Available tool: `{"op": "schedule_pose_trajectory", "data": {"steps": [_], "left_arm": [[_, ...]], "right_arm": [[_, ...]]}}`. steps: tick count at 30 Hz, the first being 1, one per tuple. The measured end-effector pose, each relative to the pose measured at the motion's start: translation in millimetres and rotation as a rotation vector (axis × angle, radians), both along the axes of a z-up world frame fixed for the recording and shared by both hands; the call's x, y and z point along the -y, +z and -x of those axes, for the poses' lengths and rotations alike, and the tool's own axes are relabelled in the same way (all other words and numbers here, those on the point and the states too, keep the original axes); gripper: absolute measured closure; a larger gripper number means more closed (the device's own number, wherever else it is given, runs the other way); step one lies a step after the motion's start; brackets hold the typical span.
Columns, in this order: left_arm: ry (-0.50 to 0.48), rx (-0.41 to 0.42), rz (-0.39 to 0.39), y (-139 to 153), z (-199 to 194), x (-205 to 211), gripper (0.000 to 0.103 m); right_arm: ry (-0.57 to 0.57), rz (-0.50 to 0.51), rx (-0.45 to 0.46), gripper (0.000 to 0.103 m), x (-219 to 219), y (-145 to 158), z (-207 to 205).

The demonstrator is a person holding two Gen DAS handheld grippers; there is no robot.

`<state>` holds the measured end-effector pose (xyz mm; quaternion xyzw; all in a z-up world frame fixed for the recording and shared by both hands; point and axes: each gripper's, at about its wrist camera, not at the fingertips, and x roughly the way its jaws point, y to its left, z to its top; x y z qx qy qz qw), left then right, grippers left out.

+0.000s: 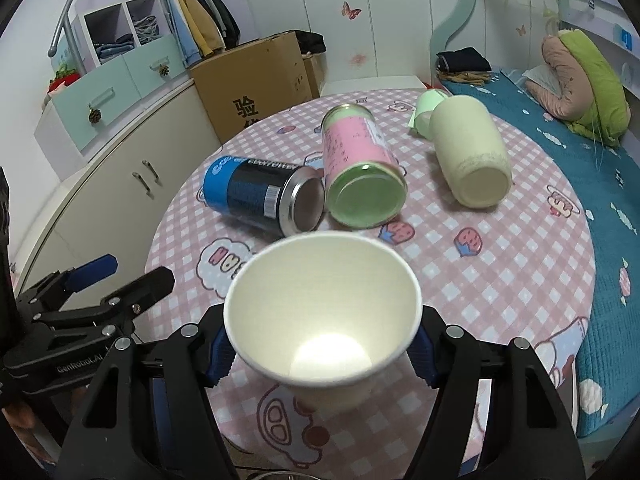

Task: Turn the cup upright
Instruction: 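Lower the upright cup onto the table and open the right gripper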

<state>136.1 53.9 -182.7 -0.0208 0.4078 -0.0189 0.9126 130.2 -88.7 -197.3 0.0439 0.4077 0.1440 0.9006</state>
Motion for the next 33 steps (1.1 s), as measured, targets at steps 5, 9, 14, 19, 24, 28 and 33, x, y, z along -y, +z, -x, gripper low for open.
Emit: {"op": "schedule_pose_trajectory", "data": {"steps": [5, 9, 14, 19, 24, 28, 33], "left_arm": [[-0.003, 0.008, -0.009, 3, 8, 0, 0.008], [0.002, 0.017, -0.011, 6, 13, 0, 0.008], [0.003, 0.022, -0.015, 8, 18, 0, 0.008], [0.008, 0.036, -0.013, 14, 24, -2, 0.008], [0.008, 0.068, -0.003, 28, 34, -6, 0.008], [0.001, 0.103, -0.01, 39, 44, -4, 0.008], [-0.006, 0.144, -0.015, 52, 57, -1, 0.008]], "right_arm": [[-0.005, -0.003, 0.014, 0.037, -2, 0, 8], [-0.003, 0.001, 0.036, 0.037, -4, 4, 11], [-0.012, 0.011, 0.023, 0.031, -4, -2, 13], [-0.02, 0.006, 0.038, 0.026, -1, 4, 20], [-0.025, -0.01, 0.069, 0.016, 2, 15, 29], [-0.029, -0.013, 0.107, 0.016, 4, 28, 39], [-0.034, -0.019, 0.159, 0.016, 8, 47, 54]]}}
